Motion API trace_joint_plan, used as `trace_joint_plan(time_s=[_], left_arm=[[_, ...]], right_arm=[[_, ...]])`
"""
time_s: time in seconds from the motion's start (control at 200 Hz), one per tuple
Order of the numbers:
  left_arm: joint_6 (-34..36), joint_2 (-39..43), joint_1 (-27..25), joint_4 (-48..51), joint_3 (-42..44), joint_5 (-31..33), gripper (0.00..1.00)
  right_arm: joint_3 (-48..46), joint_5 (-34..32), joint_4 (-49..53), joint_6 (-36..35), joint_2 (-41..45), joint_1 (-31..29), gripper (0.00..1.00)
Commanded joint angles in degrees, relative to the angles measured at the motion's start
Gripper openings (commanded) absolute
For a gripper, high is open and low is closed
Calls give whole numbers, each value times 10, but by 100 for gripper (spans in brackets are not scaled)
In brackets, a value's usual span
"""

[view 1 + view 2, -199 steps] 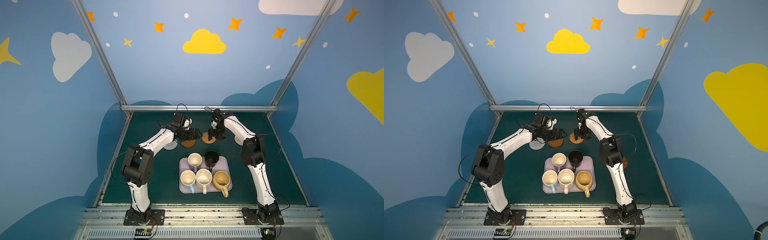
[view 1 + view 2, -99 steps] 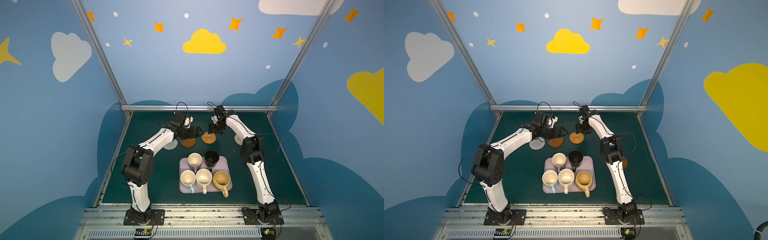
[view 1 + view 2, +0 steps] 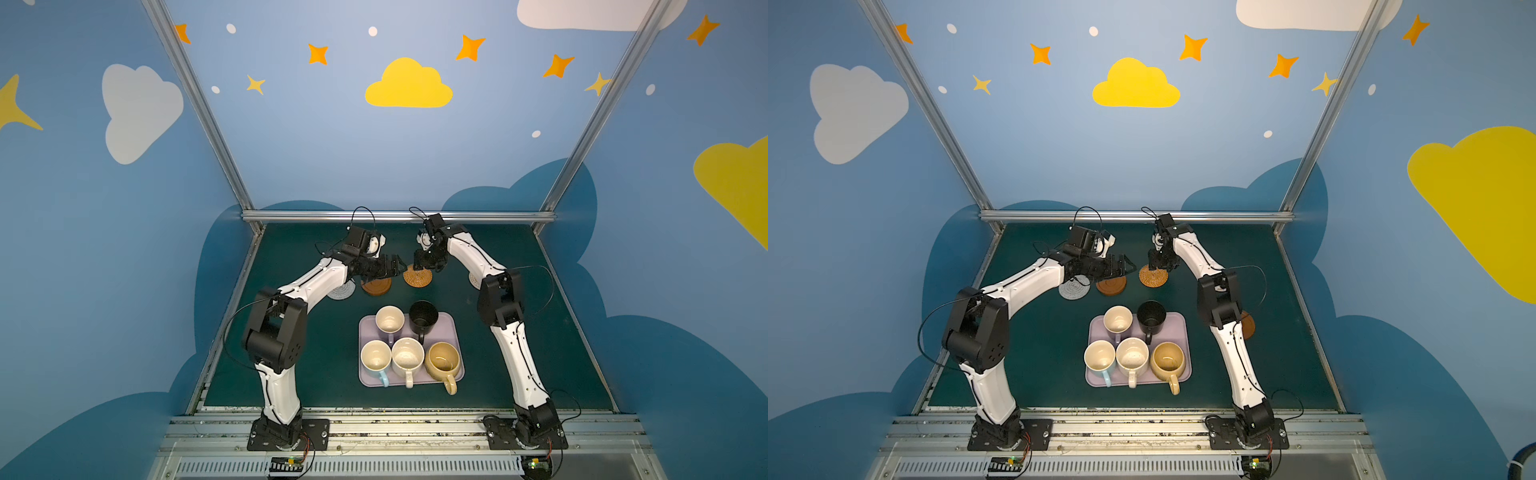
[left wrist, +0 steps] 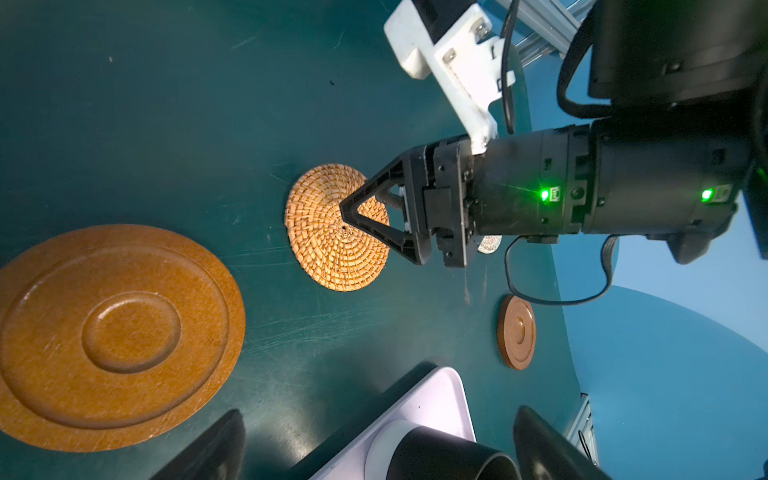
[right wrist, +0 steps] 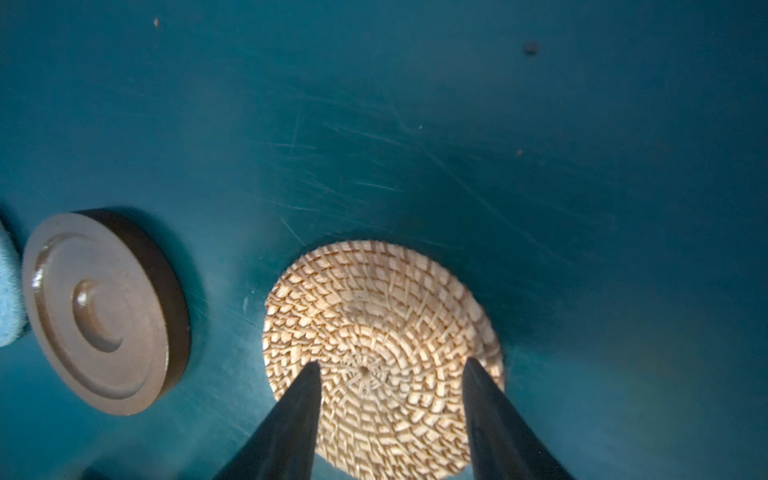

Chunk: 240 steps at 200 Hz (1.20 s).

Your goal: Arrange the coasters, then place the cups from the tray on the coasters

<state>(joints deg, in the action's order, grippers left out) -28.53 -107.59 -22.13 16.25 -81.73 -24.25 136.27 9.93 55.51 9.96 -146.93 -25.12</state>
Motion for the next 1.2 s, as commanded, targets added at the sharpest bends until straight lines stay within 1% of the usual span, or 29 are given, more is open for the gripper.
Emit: trace_joint_plan(time_s=[0.0, 0.125, 0.355, 0.43, 0.551, 0.666, 0.796, 0.876, 0.996, 1.196], left_arm=[[1, 6, 3, -3, 8, -11, 100], [-2, 11, 2, -9, 16, -14, 100], [-12, 14, 4, -19, 25, -11, 100], [-15, 13, 3, -22, 26, -13, 100], [-14, 12, 3, -21, 26, -14, 100], [-15, 14, 3, -21, 26, -12, 100], [-17, 12, 3, -18, 20, -15, 100], [-19, 15, 3, -18, 18, -16, 100], [-19, 22, 3, -13, 13, -11, 100], [-13, 40, 4, 9, -3, -5, 100]], right_arm=[[-6, 5, 27, -7, -16, -7, 54], [-18, 8, 38, -1, -11, -14, 52], [-66, -8, 34, 16, 17, -23, 51], [-67, -12, 38, 20, 21, -25, 49], [-66, -12, 44, 26, 22, -25, 50], [-63, -26, 44, 36, 26, -25, 50], [-27, -34, 61, 39, 30, -21, 53], [-22, -37, 60, 39, 45, -21, 55], [-30, -43, 60, 45, 76, -23, 59], [-72, -66, 49, 71, 145, -23, 71]])
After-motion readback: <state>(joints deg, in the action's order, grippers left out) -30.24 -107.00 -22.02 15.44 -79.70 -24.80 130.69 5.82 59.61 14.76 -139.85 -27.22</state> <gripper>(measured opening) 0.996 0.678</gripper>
